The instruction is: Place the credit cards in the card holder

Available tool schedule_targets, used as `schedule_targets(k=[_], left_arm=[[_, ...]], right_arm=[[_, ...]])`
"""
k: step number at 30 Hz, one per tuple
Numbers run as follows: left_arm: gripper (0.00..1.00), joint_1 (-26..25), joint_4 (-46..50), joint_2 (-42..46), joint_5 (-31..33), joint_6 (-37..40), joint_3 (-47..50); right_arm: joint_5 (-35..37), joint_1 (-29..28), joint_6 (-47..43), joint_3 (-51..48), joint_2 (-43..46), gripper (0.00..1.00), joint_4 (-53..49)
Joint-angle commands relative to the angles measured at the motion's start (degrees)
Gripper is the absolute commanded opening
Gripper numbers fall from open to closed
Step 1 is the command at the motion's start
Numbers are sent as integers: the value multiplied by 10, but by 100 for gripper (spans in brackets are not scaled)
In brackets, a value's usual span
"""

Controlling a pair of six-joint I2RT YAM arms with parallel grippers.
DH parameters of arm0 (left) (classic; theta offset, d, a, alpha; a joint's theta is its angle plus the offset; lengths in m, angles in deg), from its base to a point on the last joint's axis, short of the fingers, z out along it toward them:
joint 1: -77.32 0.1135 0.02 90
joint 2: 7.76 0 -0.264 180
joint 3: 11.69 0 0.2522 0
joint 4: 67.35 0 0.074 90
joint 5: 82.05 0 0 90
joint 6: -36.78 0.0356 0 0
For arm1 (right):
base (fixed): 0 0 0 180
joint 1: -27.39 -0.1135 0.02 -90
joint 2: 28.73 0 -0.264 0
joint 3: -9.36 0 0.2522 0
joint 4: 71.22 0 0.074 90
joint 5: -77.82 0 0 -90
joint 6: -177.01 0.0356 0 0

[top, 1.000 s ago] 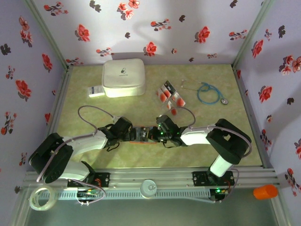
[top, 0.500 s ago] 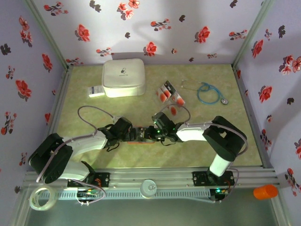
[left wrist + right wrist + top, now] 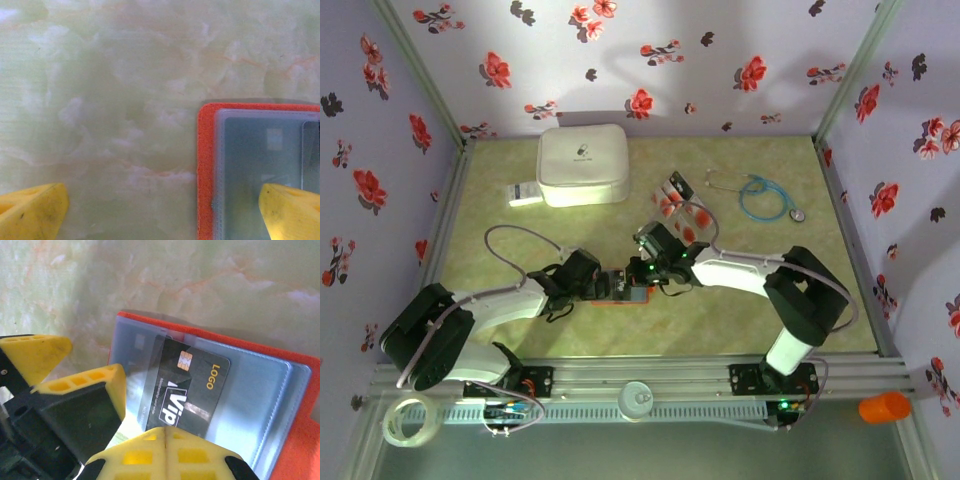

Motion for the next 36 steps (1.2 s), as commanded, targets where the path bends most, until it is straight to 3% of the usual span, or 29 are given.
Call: schedule_targets(k=[1, 17, 28, 36], left_arm=[[99, -1, 24, -4, 5, -16, 19], [99, -1, 33, 4, 8, -14, 11], [100, 34, 115, 60, 48, -45, -6], [100, 47, 94, 62, 31, -47, 21]], right_arm=[[-5, 3, -16, 15, -30, 0, -22], [-29, -12, 2, 59, -109, 0, 2], [-26, -14, 4, 57, -105, 0, 3], [-28, -13, 4, 57, -106, 0, 4]])
